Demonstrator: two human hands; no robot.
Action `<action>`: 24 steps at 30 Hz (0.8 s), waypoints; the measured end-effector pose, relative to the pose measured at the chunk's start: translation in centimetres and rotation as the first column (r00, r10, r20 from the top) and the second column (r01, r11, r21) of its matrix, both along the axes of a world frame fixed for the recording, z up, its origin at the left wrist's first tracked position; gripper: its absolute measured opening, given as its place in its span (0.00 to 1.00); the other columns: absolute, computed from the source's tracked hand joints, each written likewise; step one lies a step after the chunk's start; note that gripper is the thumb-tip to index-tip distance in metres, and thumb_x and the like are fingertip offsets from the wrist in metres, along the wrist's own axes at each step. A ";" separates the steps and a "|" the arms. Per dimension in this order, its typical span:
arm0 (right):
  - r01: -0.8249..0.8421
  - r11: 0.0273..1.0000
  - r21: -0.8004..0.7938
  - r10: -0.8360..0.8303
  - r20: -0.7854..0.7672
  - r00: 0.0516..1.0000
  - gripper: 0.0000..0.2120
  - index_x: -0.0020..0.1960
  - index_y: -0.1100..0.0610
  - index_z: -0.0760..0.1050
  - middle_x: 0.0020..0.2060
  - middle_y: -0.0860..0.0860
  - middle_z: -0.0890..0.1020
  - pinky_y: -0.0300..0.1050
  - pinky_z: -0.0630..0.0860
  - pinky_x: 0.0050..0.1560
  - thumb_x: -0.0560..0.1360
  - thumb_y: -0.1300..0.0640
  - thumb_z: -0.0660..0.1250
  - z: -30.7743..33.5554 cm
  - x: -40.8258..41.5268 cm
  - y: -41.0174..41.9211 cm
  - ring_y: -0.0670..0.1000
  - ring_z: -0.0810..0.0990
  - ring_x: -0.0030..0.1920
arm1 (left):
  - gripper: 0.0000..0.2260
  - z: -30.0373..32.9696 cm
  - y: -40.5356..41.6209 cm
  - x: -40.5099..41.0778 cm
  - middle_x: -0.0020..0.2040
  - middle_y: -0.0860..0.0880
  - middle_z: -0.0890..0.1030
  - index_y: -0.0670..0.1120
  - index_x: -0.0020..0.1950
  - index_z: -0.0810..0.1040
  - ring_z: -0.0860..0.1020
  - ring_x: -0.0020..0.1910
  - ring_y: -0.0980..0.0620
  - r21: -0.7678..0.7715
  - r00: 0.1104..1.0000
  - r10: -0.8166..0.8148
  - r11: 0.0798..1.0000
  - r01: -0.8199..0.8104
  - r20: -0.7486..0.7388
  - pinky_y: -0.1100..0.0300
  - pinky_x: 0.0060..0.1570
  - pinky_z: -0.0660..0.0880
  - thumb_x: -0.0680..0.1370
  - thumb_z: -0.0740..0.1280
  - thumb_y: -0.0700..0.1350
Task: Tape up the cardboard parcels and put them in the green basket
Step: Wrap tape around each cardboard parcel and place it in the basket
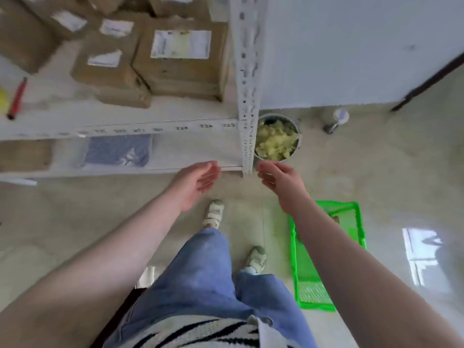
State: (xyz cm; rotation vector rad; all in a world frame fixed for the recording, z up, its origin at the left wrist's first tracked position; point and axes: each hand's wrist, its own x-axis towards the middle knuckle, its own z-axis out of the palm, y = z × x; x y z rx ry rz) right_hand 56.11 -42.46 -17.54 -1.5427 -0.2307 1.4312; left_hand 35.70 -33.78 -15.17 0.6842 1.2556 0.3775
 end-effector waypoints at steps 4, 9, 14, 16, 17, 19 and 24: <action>-0.258 0.960 0.105 0.250 0.082 0.965 0.05 0.50 0.57 0.82 0.43 0.51 0.85 0.40 0.76 0.49 0.77 0.57 0.70 4.5 -7.1 7.7 0.47 0.81 0.42 | 0.08 3.4 3.0 -7.5 0.47 0.52 0.85 0.47 0.53 0.81 0.81 0.49 0.54 0.074 0.962 0.249 0.963 -0.258 0.111 0.60 0.54 0.74 0.82 0.62 0.43; -0.460 0.853 0.247 0.416 0.210 0.884 0.04 0.48 0.55 0.82 0.43 0.50 0.85 0.41 0.78 0.50 0.77 0.56 0.69 9.6 -18.1 16.6 0.47 0.82 0.45 | 0.07 6.6 8.0 -16.3 0.48 0.53 0.85 0.48 0.54 0.81 0.83 0.48 0.57 0.135 0.869 0.420 0.876 -0.463 0.261 0.63 0.46 0.76 0.81 0.63 0.44; -0.377 0.867 0.324 0.350 0.142 0.926 0.03 0.46 0.55 0.81 0.40 0.48 0.85 0.40 0.79 0.46 0.76 0.56 0.70 13.6 -28.4 26.1 0.46 0.82 0.41 | 0.06 10.5 16.2 -25.9 0.49 0.52 0.83 0.48 0.53 0.80 0.81 0.47 0.57 0.190 0.768 0.566 0.754 -0.629 0.300 0.64 0.46 0.76 0.82 0.63 0.43; -0.355 0.880 0.316 0.337 0.112 0.935 0.04 0.46 0.56 0.81 0.41 0.50 0.85 0.40 0.78 0.45 0.76 0.56 0.71 14.7 -32.0 29.5 0.47 0.81 0.41 | 0.04 12.3 19.5 -29.4 0.47 0.52 0.83 0.47 0.51 0.80 0.81 0.46 0.57 0.191 0.730 0.625 0.709 -0.679 0.277 0.65 0.47 0.76 0.80 0.65 0.43; -0.344 0.888 0.305 0.330 0.099 0.939 0.05 0.47 0.56 0.81 0.42 0.51 0.85 0.40 0.77 0.45 0.75 0.55 0.71 15.1 -33.7 31.2 0.48 0.81 0.42 | 0.03 13.2 21.0 -30.9 0.46 0.51 0.83 0.47 0.51 0.81 0.81 0.45 0.57 0.190 0.723 0.639 0.701 -0.688 0.262 0.64 0.47 0.77 0.80 0.67 0.43; -0.333 0.901 0.278 0.318 0.097 0.943 0.07 0.48 0.57 0.80 0.44 0.52 0.84 0.41 0.78 0.47 0.75 0.54 0.72 15.5 -36.7 34.2 0.49 0.82 0.44 | 0.02 14.4 23.7 -33.6 0.45 0.51 0.82 0.46 0.49 0.80 0.80 0.45 0.56 0.187 0.720 0.652 0.697 -0.692 0.235 0.64 0.50 0.77 0.79 0.68 0.43; -0.283 0.946 0.158 0.267 0.113 0.957 0.10 0.49 0.54 0.78 0.45 0.52 0.82 0.43 0.81 0.48 0.73 0.51 0.75 15.0 -41.7 40.2 0.49 0.81 0.45 | 0.04 15.4 29.6 -37.0 0.46 0.49 0.79 0.43 0.53 0.76 0.77 0.40 0.57 0.127 0.696 0.692 0.686 -0.716 0.192 0.67 0.43 0.78 0.80 0.68 0.42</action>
